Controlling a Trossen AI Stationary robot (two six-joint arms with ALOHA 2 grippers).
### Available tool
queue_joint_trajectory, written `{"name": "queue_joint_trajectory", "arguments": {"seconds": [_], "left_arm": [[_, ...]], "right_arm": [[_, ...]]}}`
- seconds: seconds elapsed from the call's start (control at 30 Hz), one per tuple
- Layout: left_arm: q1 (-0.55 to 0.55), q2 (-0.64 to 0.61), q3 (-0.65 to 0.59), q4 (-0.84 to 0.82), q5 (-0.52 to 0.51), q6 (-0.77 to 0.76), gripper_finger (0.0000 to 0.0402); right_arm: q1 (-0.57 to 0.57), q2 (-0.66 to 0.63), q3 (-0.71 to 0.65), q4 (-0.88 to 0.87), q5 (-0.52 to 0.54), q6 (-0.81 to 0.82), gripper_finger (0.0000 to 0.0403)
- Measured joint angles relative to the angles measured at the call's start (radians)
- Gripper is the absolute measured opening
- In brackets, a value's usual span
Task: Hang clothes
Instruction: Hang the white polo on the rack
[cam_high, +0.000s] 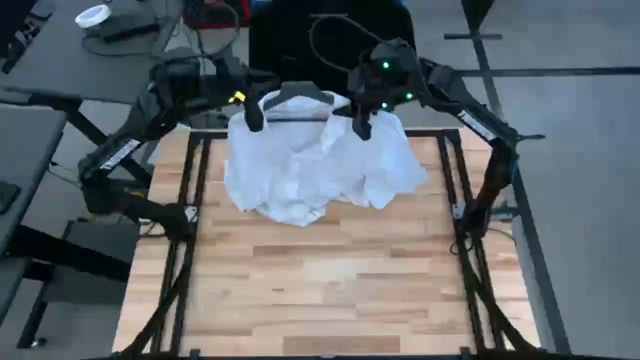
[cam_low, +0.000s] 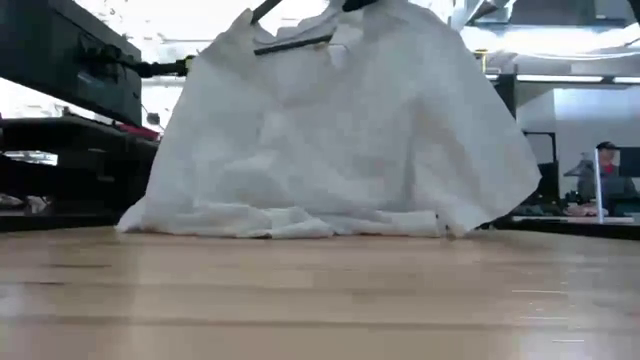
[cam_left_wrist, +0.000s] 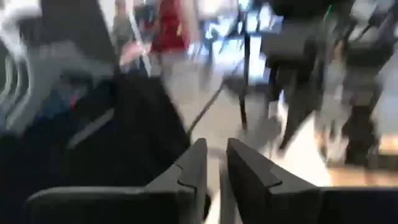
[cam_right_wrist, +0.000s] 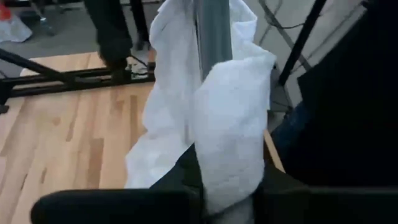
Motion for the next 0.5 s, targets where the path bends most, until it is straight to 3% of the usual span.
{"name": "queue_joint_trajectory", "arguments": {"seconds": [0.13,0.3,0.5], "left_arm": [[0.024,0.002,0.000,-0.076,-0.001,-0.030,0.0106],[0.043,-0.010,0.000,-0.116,0.001,-0.054,0.0113],[0.041,-0.013,0.000,-0.160,0.008,-0.049,0.0112]], "right_arm": [[-0.044,0.000,0.000,0.003,-0.005,0.013,0.0028],[-0.147,0.000,0.000,0.038,0.002,0.069,0.0028],[-0.255,0.000,0.000,0.213,0.002,0.143,0.0028]]}}
